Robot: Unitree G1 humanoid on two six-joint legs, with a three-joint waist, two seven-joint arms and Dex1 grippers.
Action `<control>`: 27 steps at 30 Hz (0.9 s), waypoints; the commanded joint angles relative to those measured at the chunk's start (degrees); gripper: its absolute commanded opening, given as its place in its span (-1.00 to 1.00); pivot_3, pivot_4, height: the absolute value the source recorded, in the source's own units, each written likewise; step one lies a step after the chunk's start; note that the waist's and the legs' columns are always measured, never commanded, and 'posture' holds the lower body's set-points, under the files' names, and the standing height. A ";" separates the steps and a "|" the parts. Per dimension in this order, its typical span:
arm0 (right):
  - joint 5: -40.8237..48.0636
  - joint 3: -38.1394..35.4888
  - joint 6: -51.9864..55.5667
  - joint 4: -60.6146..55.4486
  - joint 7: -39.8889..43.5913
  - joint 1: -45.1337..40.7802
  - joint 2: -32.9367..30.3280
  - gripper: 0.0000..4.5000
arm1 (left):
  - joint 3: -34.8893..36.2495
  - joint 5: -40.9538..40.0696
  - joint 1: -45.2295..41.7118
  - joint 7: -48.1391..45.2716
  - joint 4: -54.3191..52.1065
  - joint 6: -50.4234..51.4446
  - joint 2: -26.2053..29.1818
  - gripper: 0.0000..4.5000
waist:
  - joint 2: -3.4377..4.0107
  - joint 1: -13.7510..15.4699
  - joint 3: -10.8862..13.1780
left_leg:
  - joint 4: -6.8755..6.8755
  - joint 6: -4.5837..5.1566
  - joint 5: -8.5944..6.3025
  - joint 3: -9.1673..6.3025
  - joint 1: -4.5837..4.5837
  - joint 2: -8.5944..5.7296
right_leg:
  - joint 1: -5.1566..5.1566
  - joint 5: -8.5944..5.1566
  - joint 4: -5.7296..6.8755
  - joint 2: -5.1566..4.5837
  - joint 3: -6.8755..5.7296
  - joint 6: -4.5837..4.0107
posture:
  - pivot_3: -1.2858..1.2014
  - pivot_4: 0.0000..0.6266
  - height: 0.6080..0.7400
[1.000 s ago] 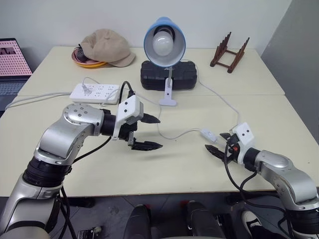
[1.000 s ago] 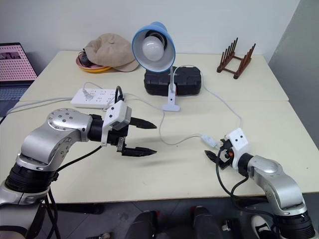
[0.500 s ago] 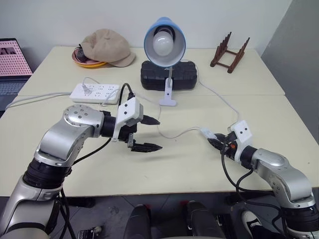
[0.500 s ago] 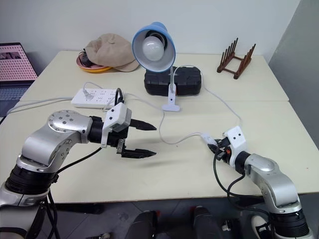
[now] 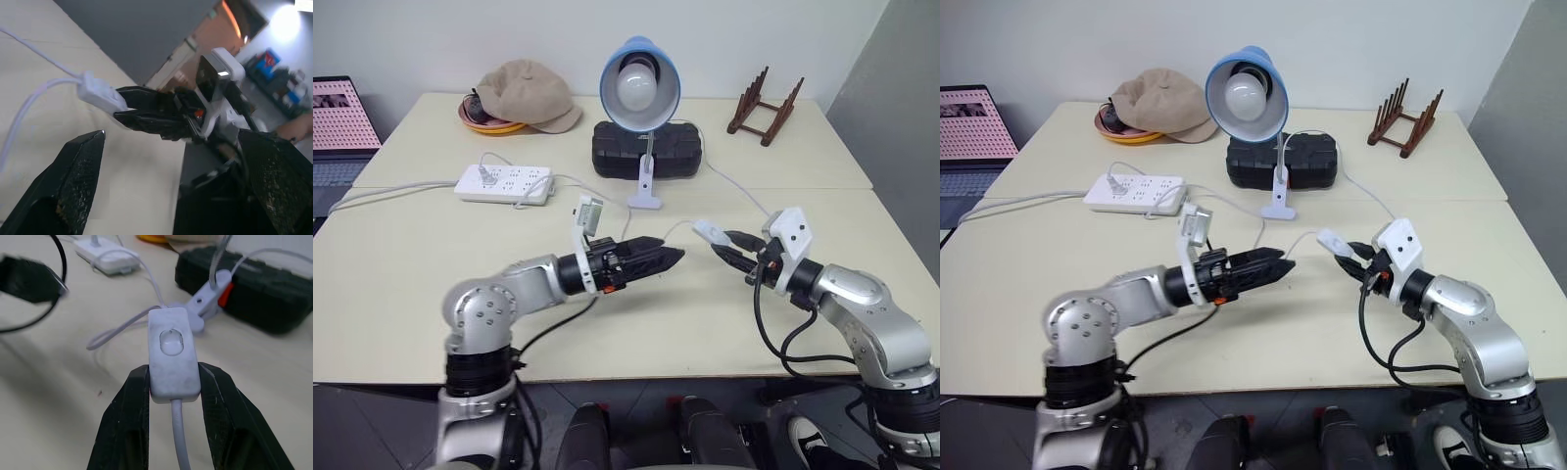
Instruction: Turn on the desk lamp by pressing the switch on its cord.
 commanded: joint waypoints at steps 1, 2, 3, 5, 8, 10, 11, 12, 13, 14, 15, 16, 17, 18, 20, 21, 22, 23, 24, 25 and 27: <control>2.59 -0.28 -3.11 -4.16 2.10 -0.53 1.24 -0.52 | 0.79 -2.53 0.54 5.73 0.89 -1.68 -4.90 1.00 | 0.02 0.00 -0.01 | -0.01 0.00 0.00 0.01 0.02 0.00 | 0.00 0.00 0.01 0.00 0.02 0.00 | 0.03 -0.52 1.00; 2.71 -0.21 -3.20 -4.34 2.44 -0.44 1.26 -0.52 | 0.86 -2.75 0.38 6.32 1.20 -1.82 -5.42 1.00 | 0.02 0.05 -0.01 | -0.01 0.00 0.00 0.00 0.01 -0.01 | 0.00 0.00 0.01 0.00 0.01 0.01 | 0.03 -0.52 1.00; 2.81 0.14 -3.54 -4.85 3.15 -0.24 1.12 -0.52 | 0.55 -2.08 0.33 6.55 1.99 -2.34 -5.95 1.00 | 0.02 0.06 -0.01 | -0.01 0.00 0.00 0.00 0.00 -0.01 | 0.00 0.01 0.00 0.00 0.01 0.01 | 0.03 -0.52 1.00; 2.84 0.87 -4.19 -5.63 4.28 0.05 0.70 -0.52 | 0.12 -1.39 0.04 6.43 3.05 -3.15 -6.52 1.00 | 0.02 0.06 -0.01 | -0.01 0.00 0.00 0.01 0.00 -0.01 | 0.00 0.01 -0.01 0.00 0.02 0.01 | 0.03 -0.52 1.00; 2.65 1.46 -4.96 -5.77 5.34 0.07 0.32 -0.52 | -0.17 -1.74 -0.83 6.22 4.21 -4.20 -6.94 1.00 | 0.02 0.06 -0.01 | 0.00 0.00 0.00 0.02 0.00 -0.02 | 0.00 -0.04 -0.02 0.00 0.02 -0.08 | 0.03 -0.52 1.00; 2.29 1.74 -5.37 -5.36 5.72 -0.09 0.20 -0.52 | 0.01 -2.10 -2.00 6.60 5.37 -5.05 -7.69 1.00 | 0.02 0.08 -0.01 | 0.01 -0.01 0.00 0.02 0.00 -0.03 | 0.00 -0.08 -0.02 0.00 0.02 -0.14 | 0.03 -0.52 1.00; 2.19 1.79 -5.47 -5.24 5.80 -0.14 0.19 -0.52 | 0.09 -2.33 -2.35 6.69 5.69 -5.27 -7.93 1.00 | 0.02 0.10 -0.01 | 0.01 -0.01 0.00 0.02 0.00 -0.03 | 0.00 -0.08 -0.02 -0.01 0.03 -0.14 | 0.03 -0.52 1.00; 2.18 1.76 -5.51 -5.17 5.78 -0.15 0.21 -0.52 | 0.14 -2.69 -2.53 6.70 5.70 -5.37 -8.04 1.00 | 0.02 0.11 -0.01 | 0.01 -0.01 0.00 0.02 -0.01 -0.04 | 0.00 -0.08 -0.03 -0.01 0.03 -0.15 | 0.03 -0.52 1.00; 2.17 1.73 -5.57 -5.05 5.78 -0.19 0.23 -0.52 | 0.14 -2.90 -2.64 6.65 5.74 -5.43 -8.06 1.00 | 0.02 0.11 -0.01 | 0.01 -0.01 0.00 0.02 -0.01 -0.05 | 0.00 -0.09 -0.03 -0.01 0.03 -0.17 | 0.03 -0.52 1.00; 2.14 1.69 -5.64 -5.08 5.69 -0.08 0.23 -0.52 | 0.14 -3.26 -2.52 6.73 5.48 -5.29 -8.02 1.00 | 0.02 0.10 -0.01 | 0.01 -0.01 0.00 0.03 -0.01 -0.05 | 0.00 -0.11 -0.04 -0.02 0.03 -0.21 | 0.03 -0.52 1.00; 2.05 1.65 -5.71 -5.26 5.60 0.22 0.20 -0.52 | 0.17 -3.79 -2.21 6.86 5.17 -5.05 -7.95 1.00 | 0.02 0.09 -0.01 | 0.00 -0.01 0.00 0.03 -0.01 -0.05 | 0.00 -0.12 -0.05 -0.02 0.04 -0.21 | 0.03 -0.52 1.00; 1.98 1.58 -5.83 -5.37 5.55 0.49 0.16 -0.52 | 0.15 -4.25 -1.93 6.88 4.99 -4.83 -7.84 1.00 | 0.02 0.09 -0.01 | -0.01 -0.01 0.00 0.03 -0.01 -0.05 | 0.00 -0.11 -0.05 -0.02 0.04 -0.21 | 0.03 -0.52 1.00; 1.98 1.52 -5.86 -5.48 5.50 0.69 0.15 -0.52 | 0.06 -4.50 -1.73 6.91 4.85 -4.73 -7.68 1.00 | 0.02 0.09 -0.01 | -0.02 -0.01 0.00 0.03 -0.01 -0.05 | 0.00 -0.10 -0.05 -0.02 0.03 -0.19 | 0.03 -0.52 1.00; 1.93 1.51 -5.91 -5.53 5.47 0.83 0.11 -0.52 | 0.07 -4.82 -1.52 6.84 4.77 -4.72 -7.48 0.92 | 0.02 0.10 -0.01 | -0.04 -0.01 0.00 0.02 -0.01 -0.04 | 0.00 -0.05 -0.05 -0.02 0.02 -0.10 | 0.03 -0.52 1.00; 1.87 1.52 -6.03 -5.53 5.41 0.94 0.07 -0.52 | 0.11 -5.56 -1.32 6.80 4.72 -4.72 -7.22 0.80 | 0.02 0.09 -0.01 | -0.05 -0.01 0.00 0.02 -0.01 -0.04 | 0.00 -0.05 -0.06 -0.02 0.02 -0.09 | 0.03 -0.52 1.00; 1.84 1.52 -6.10 -5.51 5.38 0.97 0.07 -0.52 | 0.12 -5.96 -1.27 6.80 4.72 -4.71 -7.14 0.70 | 0.02 0.07 -0.01 | -0.05 -0.01 0.00 0.02 -0.01 -0.04 | 0.00 -0.05 -0.06 -0.02 0.03 -0.10 | 0.03 -0.52 1.00; 1.80 1.48 -6.14 -5.53 5.29 1.00 0.09 -0.52 | 0.13 -6.42 -1.25 6.95 4.66 -4.66 -7.02 0.60 | 0.02 0.07 -0.01 | -0.04 -0.01 0.00 0.03 -0.01 -0.04 | 0.00 -0.07 -0.07 -0.02 0.03 -0.12 | 0.03 -0.52 1.00; 1.76 1.45 -6.15 -5.54 5.23 1.02 0.12 -0.52 | 0.10 -6.79 -1.23 7.10 4.61 -4.67 -6.89 0.53 | 0.02 0.09 -0.01 | -0.03 -0.01 0.00 0.02 -0.01 -0.04 | 0.00 -0.08 -0.07 -0.02 0.03 -0.14 | 0.03 -0.52 1.00; 1.75 1.41 -6.18 -5.54 5.18 1.03 0.14 -0.52 | -0.14 -6.72 -1.22 7.09 4.50 -4.83 -6.66 0.43 | 0.02 0.10 -0.01 | -0.03 -0.01 0.00 0.02 -0.01 -0.05 | 0.00 -0.11 -0.07 -0.02 0.03 -0.20 | 0.03 -0.52 1.00; 1.66 1.44 -6.21 -5.54 5.10 1.04 0.14 -0.52 | -0.25 -6.86 -1.20 7.13 4.49 -4.90 -6.48 0.35 | 0.02 0.10 -0.01 | -0.02 -0.01 0.00 0.02 -0.01 -0.05 | 0.00 -0.13 -0.07 -0.02 0.03 -0.23 | 0.03 -0.52 1.00; 1.65 1.43 -6.17 -5.47 4.88 0.90 0.23 -0.52 | -0.40 -7.31 -1.20 7.20 4.57 -4.91 -6.24 0.18 | 0.02 0.09 -0.01 | -0.01 -0.01 0.00 0.02 -0.01 -0.05 | 0.00 -0.13 -0.07 -0.02 0.04 -0.24 | 0.03 -0.52 1.00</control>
